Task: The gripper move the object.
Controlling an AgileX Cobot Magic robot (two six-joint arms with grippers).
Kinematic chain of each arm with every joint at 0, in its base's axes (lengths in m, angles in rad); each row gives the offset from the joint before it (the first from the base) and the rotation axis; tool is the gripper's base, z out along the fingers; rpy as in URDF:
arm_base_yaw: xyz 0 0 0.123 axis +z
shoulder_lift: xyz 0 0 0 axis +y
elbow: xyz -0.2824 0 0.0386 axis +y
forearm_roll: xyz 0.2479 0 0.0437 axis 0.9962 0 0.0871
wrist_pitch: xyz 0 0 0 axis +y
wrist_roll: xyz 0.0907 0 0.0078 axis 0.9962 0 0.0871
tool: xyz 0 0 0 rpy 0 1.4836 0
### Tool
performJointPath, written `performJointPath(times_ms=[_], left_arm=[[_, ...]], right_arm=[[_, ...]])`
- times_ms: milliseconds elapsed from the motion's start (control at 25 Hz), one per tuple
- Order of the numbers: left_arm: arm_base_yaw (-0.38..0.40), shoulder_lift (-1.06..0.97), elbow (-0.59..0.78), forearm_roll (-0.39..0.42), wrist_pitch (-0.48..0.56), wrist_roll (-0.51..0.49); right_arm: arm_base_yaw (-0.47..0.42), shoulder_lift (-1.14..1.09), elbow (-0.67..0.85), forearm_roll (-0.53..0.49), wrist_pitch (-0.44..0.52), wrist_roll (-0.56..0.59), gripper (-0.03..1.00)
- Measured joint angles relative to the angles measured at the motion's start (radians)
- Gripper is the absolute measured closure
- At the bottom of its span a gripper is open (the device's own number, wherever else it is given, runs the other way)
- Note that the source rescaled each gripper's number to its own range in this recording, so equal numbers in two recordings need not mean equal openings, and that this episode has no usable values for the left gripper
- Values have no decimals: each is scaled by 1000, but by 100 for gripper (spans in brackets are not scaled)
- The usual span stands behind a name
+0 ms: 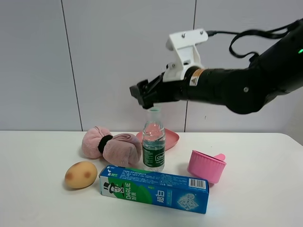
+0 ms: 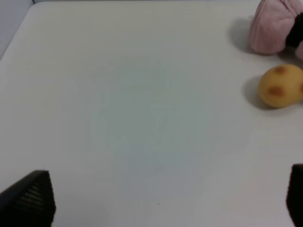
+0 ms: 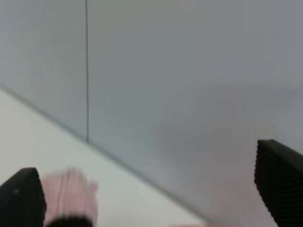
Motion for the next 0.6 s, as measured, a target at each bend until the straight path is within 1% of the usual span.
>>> performJointPath(times_ms=[120,320,400,600], left_arm=[[0,0,0,0,0,0],[0,0,0,0,0,0],[0,0,0,0,0,0],[0,0,0,0,0,0]], right_arm=[[0,-105,0,0,16,0,23],[0,-261,0,0,131,0,23],[0,-314,0,0,200,0,23],[0,-423,0,-7,455,0,23]])
